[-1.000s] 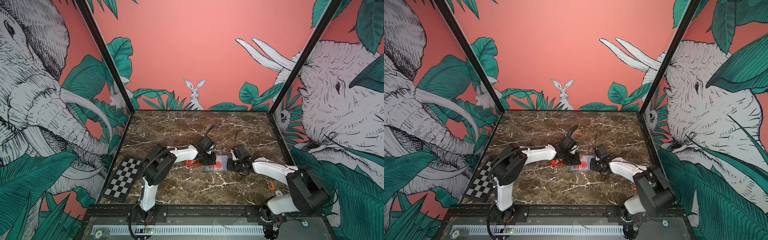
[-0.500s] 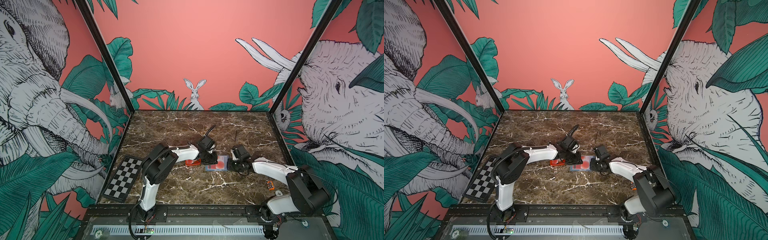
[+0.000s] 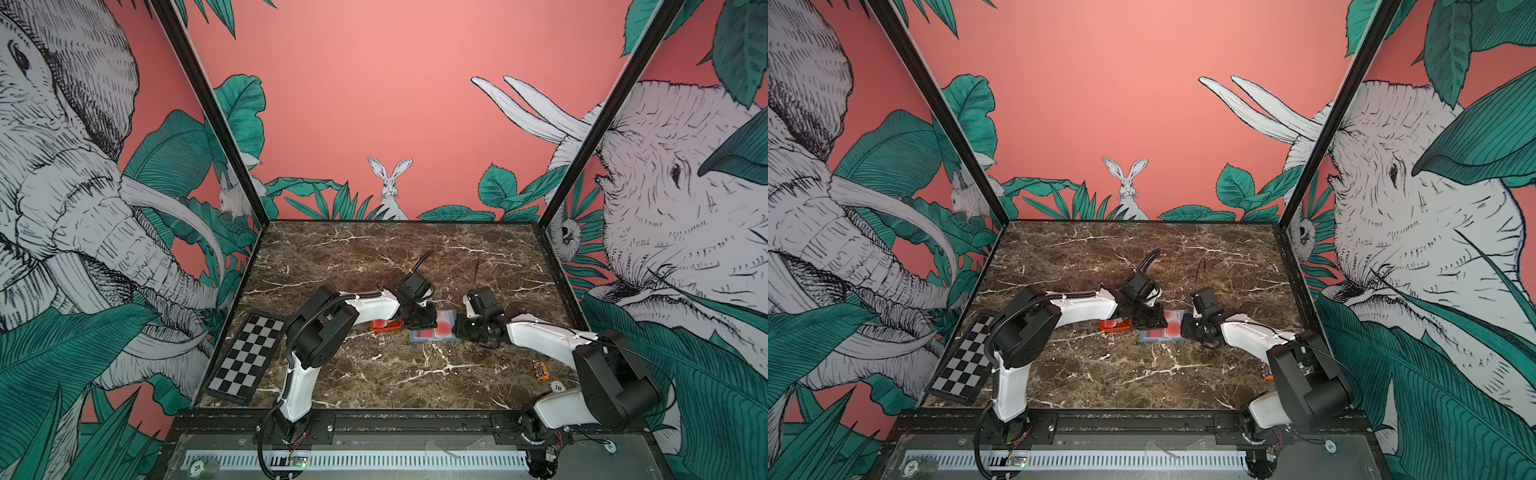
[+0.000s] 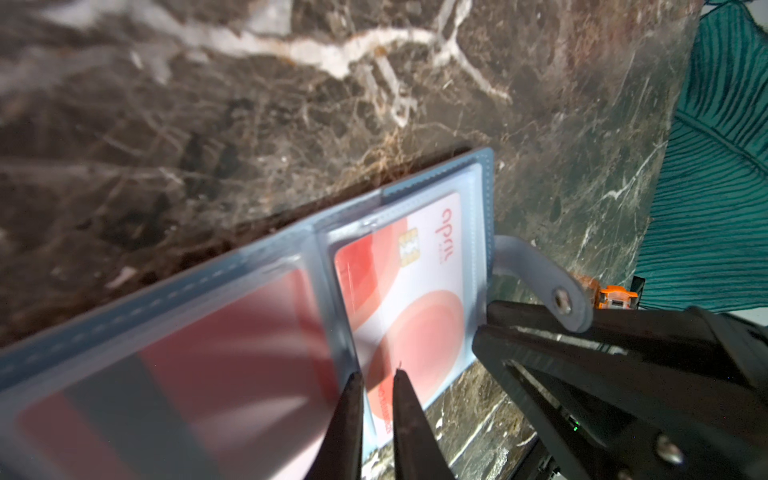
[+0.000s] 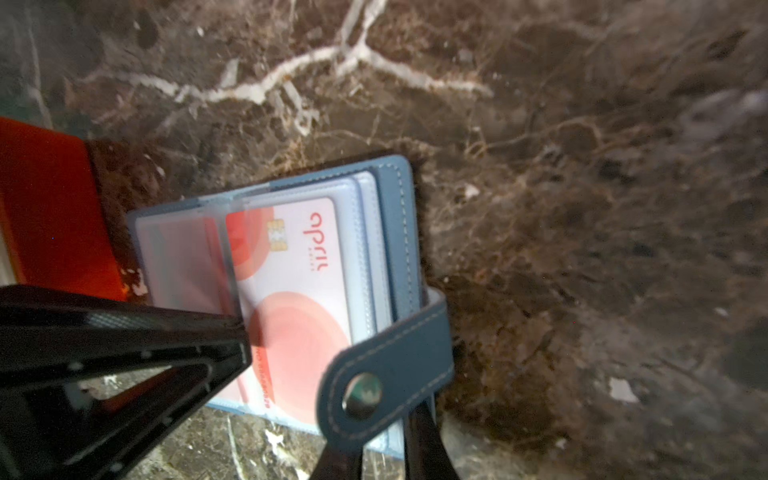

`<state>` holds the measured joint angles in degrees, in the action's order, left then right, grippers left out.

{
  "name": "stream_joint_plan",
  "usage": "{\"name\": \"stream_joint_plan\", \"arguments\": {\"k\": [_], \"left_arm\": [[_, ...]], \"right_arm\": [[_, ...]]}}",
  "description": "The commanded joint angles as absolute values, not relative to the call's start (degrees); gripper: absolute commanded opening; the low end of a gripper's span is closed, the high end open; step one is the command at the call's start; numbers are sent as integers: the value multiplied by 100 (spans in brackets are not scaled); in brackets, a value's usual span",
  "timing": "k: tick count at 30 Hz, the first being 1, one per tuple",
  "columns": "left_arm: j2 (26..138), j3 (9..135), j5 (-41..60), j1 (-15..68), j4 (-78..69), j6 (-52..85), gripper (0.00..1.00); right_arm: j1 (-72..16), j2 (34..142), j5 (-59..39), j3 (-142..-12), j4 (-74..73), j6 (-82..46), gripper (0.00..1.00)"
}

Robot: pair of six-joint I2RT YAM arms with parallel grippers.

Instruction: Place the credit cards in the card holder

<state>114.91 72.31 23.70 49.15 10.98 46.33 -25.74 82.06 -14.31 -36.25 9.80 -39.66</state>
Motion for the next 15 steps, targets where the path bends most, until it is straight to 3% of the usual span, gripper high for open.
{"name": "stream_joint_plan", "arguments": {"k": [1,15], "left_arm": [[11513,7311,2460,4966,987,4729,16],[11453,7300,2386,4992,1065,4685,16]], "right_arm": [[-2479,8161,-1791,-3460,649,-4101,20],[-2421,8118,-1857,-3392,648,-4067,21]]}}
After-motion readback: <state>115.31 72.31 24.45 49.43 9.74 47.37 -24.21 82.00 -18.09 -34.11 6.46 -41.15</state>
